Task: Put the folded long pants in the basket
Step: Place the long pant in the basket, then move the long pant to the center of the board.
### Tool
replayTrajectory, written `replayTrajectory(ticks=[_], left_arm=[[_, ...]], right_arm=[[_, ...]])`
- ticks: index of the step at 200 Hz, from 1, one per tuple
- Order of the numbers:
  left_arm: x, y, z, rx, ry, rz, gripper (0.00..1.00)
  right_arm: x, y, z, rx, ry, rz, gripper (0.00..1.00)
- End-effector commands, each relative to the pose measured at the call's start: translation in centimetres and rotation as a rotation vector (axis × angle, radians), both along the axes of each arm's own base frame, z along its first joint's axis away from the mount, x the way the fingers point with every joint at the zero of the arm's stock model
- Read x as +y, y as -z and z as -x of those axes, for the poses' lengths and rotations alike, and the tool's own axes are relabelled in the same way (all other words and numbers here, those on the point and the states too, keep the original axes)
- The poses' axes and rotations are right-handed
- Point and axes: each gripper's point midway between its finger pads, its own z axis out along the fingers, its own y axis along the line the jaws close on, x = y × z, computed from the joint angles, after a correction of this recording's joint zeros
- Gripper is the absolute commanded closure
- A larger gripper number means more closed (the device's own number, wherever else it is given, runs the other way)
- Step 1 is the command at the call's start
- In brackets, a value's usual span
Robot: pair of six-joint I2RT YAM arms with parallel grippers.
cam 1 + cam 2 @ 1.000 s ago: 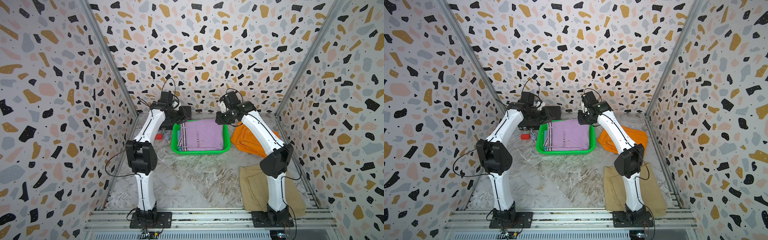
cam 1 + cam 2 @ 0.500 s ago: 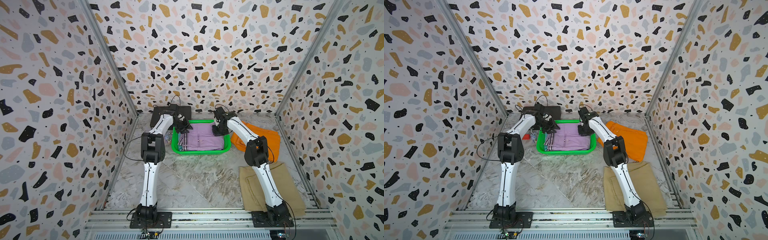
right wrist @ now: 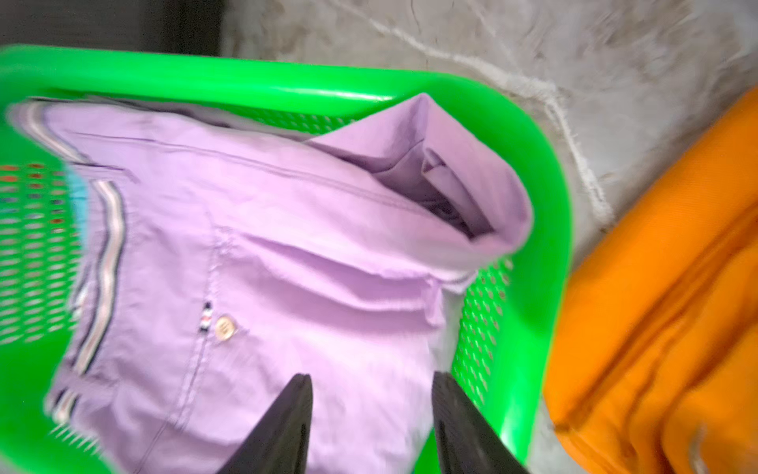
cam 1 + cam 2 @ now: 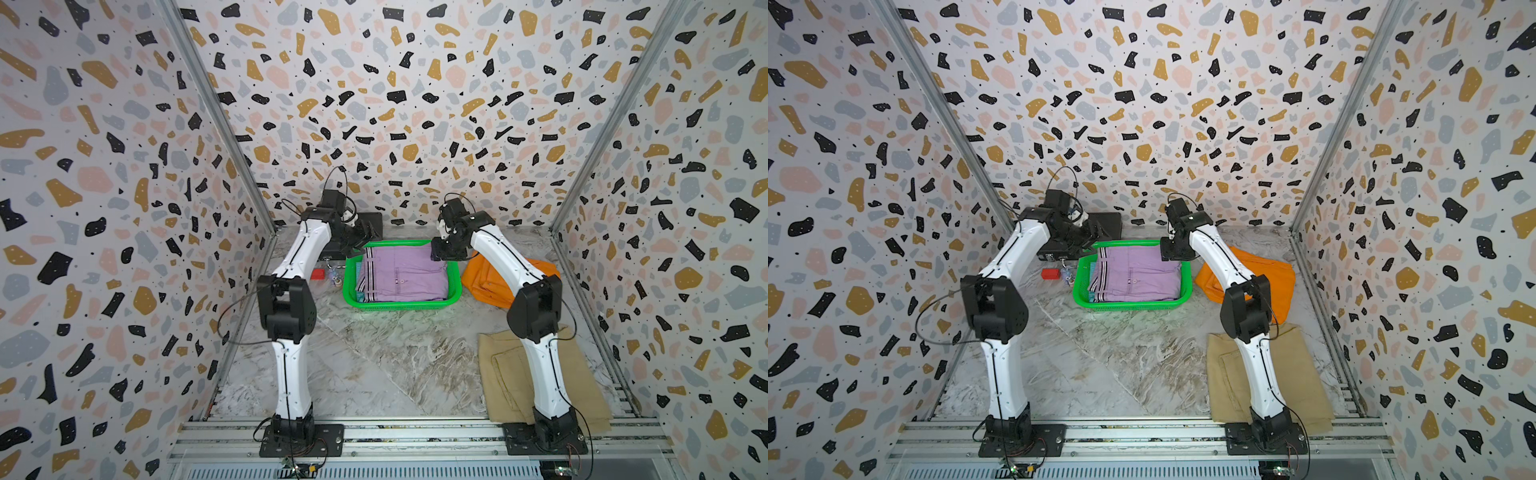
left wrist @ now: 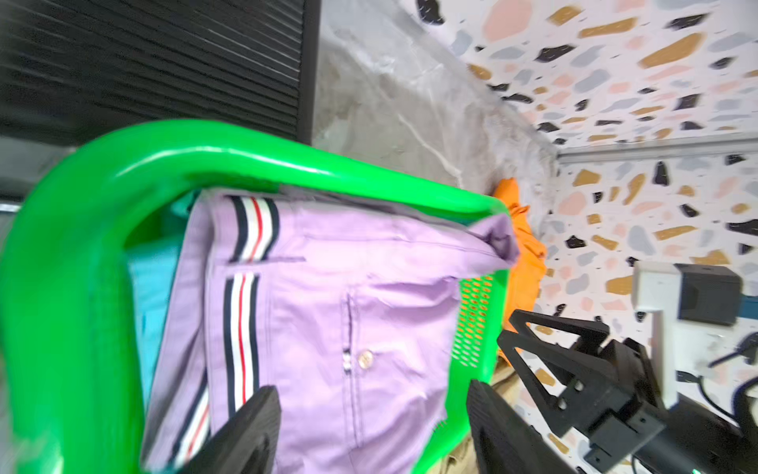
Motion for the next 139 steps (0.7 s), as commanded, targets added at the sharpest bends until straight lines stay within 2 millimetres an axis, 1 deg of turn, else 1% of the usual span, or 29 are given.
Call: replayTrajectory(ticks=[1,2,17,18,19,21,23,35,40,44,49,50,60,72,81,90,102,116,128,139], left_arm=[[-0.3,-4.4,5.3,-0.071,0.033,-0.004,0.12],[-0.4,-4.6,5.5,-0.075,0.036,-0.002,0.11],[-1.2,-3.1,9.8,-0.017,0.065,0.011,0.06],[-1.3,-3.2,10.0,-0.021,0.067,0.013,0.06],[-1.4,-2.8,10.2,-0.010,0.070,0.012,0.06],[-1.5,-2.6,10.9,-0.005,0.072,0.013,0.06],[-1.6,-2.3,11.4,0.002,0.074,0.013,0.05],[-2.1,-0.4,14.7,0.020,0.082,0.011,0.02],[-2.4,0.4,16.0,0.028,0.079,0.015,0.00],[-2.7,0.7,17.0,0.026,0.079,0.023,0.00],[-3.0,1.8,18.2,0.038,0.074,0.034,0.00],[-3.1,1.7,18.3,0.032,0.073,0.038,0.00],[-3.7,3.5,20.7,0.061,0.067,0.064,0.00],[-4.7,5.2,23.3,0.089,0.076,0.083,0.00],[-5.4,6.3,24.8,0.113,0.075,0.100,0.00],[-6.0,7.3,26.0,0.125,0.078,0.115,0.00],[-6.7,8.4,26.8,0.134,0.076,0.135,0.00],[-7.6,9.4,27.2,0.159,0.077,0.160,0.00],[-8.9,9.8,27.3,0.169,0.103,0.174,0.00],[-10.2,10.9,27.4,0.187,0.131,0.157,0.00]], right_arm=[[-2.0,-7.5,3.1,-0.123,0.028,-0.059,0.42],[-2.1,-7.5,3.3,-0.123,0.028,-0.057,0.42],[-3.8,-8.7,5.8,-0.152,0.043,-0.052,0.35],[-4.0,-8.8,6.0,-0.155,0.044,-0.051,0.34],[-4.0,-8.9,6.2,-0.157,0.045,-0.052,0.34],[-4.2,-8.7,6.5,-0.152,0.046,-0.047,0.33],[-4.5,-9.1,6.9,-0.163,0.050,-0.049,0.32],[-6.1,-9.4,9.2,-0.172,0.072,-0.038,0.28],[-6.8,-9.3,10.1,-0.169,0.083,-0.033,0.27],[-7.2,-9.1,10.7,-0.166,0.090,-0.028,0.26],[-7.9,-8.9,11.7,-0.160,0.104,-0.024,0.25],[-7.9,-8.9,11.7,-0.160,0.104,-0.024,0.25],[-8.9,-8.4,13.6,-0.148,0.125,-0.029,0.22],[-9.9,-8.0,15.2,-0.134,0.160,-0.035,0.20],[-10.5,-7.7,16.2,-0.129,0.181,-0.042,0.16],[-11.0,-7.7,16.9,-0.131,0.202,-0.048,0.12],[-11.7,-8.0,17.6,-0.147,0.220,-0.049,0.07],[-12.3,-8.6,18.1,-0.159,0.231,-0.041,0.04],[-12.7,-9.1,18.4,-0.162,0.242,-0.027,0.02],[-13.0,-9.6,18.6,-0.163,0.245,-0.017,0.00]])
